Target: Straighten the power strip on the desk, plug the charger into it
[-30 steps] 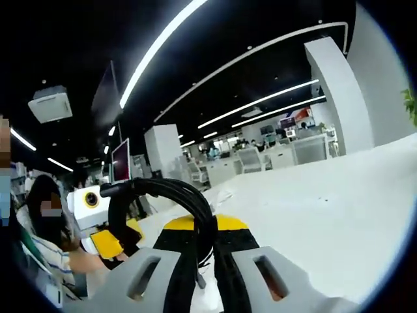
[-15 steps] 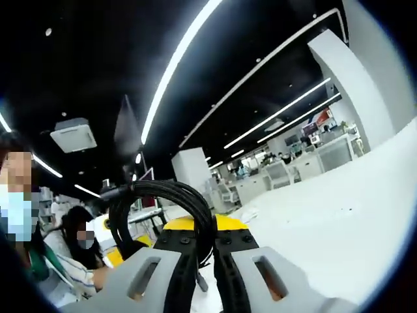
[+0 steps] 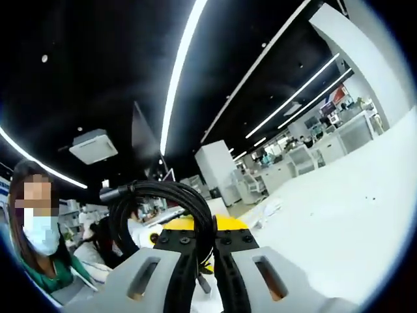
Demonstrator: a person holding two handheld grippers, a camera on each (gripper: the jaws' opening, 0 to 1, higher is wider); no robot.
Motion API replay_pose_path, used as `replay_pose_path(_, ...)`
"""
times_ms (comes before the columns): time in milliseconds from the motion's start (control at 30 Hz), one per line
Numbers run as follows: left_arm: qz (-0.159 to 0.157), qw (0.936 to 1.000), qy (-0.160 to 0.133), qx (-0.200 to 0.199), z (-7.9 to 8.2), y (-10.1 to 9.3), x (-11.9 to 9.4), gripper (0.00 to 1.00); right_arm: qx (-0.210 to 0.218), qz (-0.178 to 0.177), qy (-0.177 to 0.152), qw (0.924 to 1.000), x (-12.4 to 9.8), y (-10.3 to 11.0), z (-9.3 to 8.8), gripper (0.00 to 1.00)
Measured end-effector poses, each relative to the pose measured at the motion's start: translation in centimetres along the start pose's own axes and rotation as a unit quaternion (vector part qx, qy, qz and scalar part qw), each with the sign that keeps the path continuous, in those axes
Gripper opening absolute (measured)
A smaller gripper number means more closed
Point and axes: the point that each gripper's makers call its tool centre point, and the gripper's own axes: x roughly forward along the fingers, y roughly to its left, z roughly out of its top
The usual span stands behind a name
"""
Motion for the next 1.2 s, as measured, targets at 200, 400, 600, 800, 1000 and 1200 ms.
replay_pose_path(200,-0.029,0.9994,0.019,0.008,-0.9,-0.1,1.2,0.36,0.007,0.018,0.010,0.9998,0.5,0.3,-0.1,0.07)
replay_pose_path(400,-0.053,0.9979,0.035,0.013,-1.8,-0.4,2.4,0.31,0.002,0.031,0.024,0.9992,1.3,0.6,-0.4,0.07)
replay_pose_path(600,-0.029,0.9981,0.054,0.004,-2.6,0.6,3.3,0.30,-0.008,0.026,0.030,0.9992,1.7,-0.1,-0.6,0.07)
replay_pose_path(800,0.013,0.9969,0.076,-0.016,-3.7,2.2,4.1,0.29,-0.013,-0.013,0.018,0.9997,1.5,-2.2,-0.7,0.07)
replay_pose_path(1000,0.029,0.9937,0.096,-0.051,-4.9,3.2,4.6,0.29,-0.018,-0.052,0.008,0.9984,1.2,-4.3,-1.1,0.07)
replay_pose_path(1200,0.034,0.9922,0.099,-0.068,-5.2,3.7,4.5,0.29,-0.029,-0.073,-0.016,0.9968,1.2,-5.3,-0.8,0.07)
